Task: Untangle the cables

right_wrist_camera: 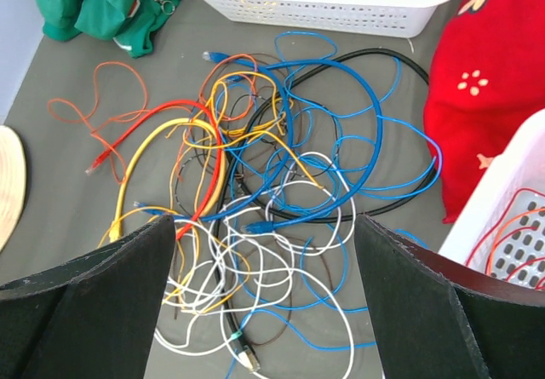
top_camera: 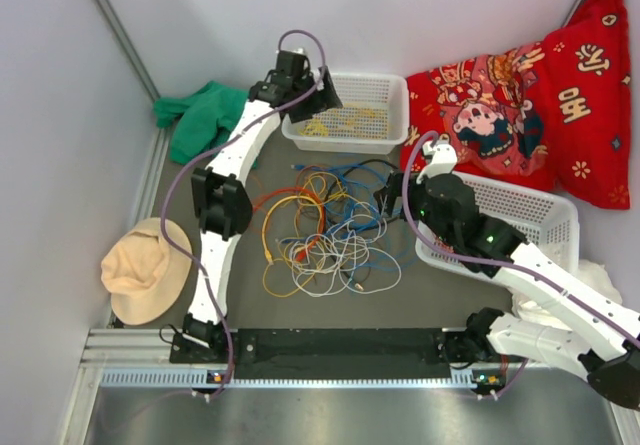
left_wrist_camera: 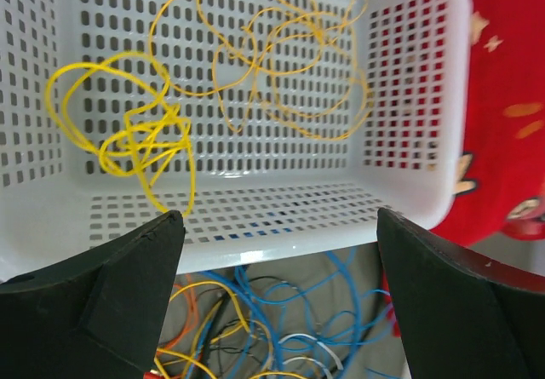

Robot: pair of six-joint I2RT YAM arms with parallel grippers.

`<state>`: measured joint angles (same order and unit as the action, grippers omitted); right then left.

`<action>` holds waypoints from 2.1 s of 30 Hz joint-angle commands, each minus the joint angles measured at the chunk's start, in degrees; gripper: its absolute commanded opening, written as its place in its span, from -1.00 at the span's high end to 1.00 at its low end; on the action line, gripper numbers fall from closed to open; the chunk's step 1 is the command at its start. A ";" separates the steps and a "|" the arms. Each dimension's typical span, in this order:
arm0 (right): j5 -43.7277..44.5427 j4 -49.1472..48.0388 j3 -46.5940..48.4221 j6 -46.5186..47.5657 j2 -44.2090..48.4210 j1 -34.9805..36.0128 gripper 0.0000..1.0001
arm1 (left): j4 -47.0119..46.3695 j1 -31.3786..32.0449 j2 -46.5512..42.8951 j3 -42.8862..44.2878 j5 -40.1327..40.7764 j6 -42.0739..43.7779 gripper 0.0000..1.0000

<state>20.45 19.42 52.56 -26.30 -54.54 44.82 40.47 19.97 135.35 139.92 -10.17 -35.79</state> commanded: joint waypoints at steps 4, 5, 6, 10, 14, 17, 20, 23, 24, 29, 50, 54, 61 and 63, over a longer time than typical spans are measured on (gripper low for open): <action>-0.94 -1.49 1.41 -1.82 -0.39 -0.43 -0.71 | 2.95 4.90 -4.66 0.09 18.34 14.60 -0.98; -0.76 -1.40 1.41 -1.82 -0.47 -0.52 -0.71 | 2.60 5.08 -4.57 0.09 18.96 14.96 -0.98; -0.76 -1.23 1.50 -1.73 -0.48 -0.43 -0.71 | 2.60 5.26 -4.65 0.27 19.92 15.13 -0.98; -0.32 -0.96 1.94 -1.38 -0.91 -0.52 -0.71 | 1.11 5.26 -7.90 -1.83 21.16 14.61 -0.98; 0.03 0.18 2.46 -1.12 -0.39 -0.52 -0.71 | -5.03 5.17 -18.78 -14.99 23.09 14.87 -0.98; 0.38 0.79 0.98 -1.38 1.88 -0.43 -0.71 | -10.83 5.61 -34.21 -30.71 22.92 14.17 -0.98; 0.82 1.67 -1.31 -2.34 4.00 -0.52 -0.71 | -18.48 6.92 -47.05 -48.99 19.24 13.03 -0.98; 0.47 3.68 -2.81 -3.14 6.64 -0.35 -0.70 | -20.87 11.13 -56.73 -63.34 19.38 13.11 -0.98; 0.21 4.22 -3.50 -3.83 7.86 -0.43 -0.70 | -20.69 12.36 -58.25 -68.32 19.66 13.11 -0.98; 0.03 7.47 -5.62 -6.04 11.12 -0.43 -0.67 | -15.96 16.24 -65.55 -79.78 19.58 8.64 -0.98; -0.59 13.71 -9.49 -11.23 15.52 0.53 -0.62 | -23.87 9.92 -42.14 -82.90 30.91 8.11 -0.98; 0.03 13.37 -9.23 -10.52 14.91 0.45 -0.63 | -25.95 7.73 -35.77 -80.59 29.88 5.91 -0.97; 0.12 11.17 -10.45 -10.08 14.38 0.53 -0.64 | -31.42 4.56 -32.79 -78.49 27.58 7.49 -0.97; 0.29 10.90 -10.81 -9.82 13.85 0.53 -0.64 | -31.68 4.47 -31.82 -77.34 26.35 7.84 -0.96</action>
<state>19.44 33.39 40.99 -37.17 -40.25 45.01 12.53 24.82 101.32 59.13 18.00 -28.56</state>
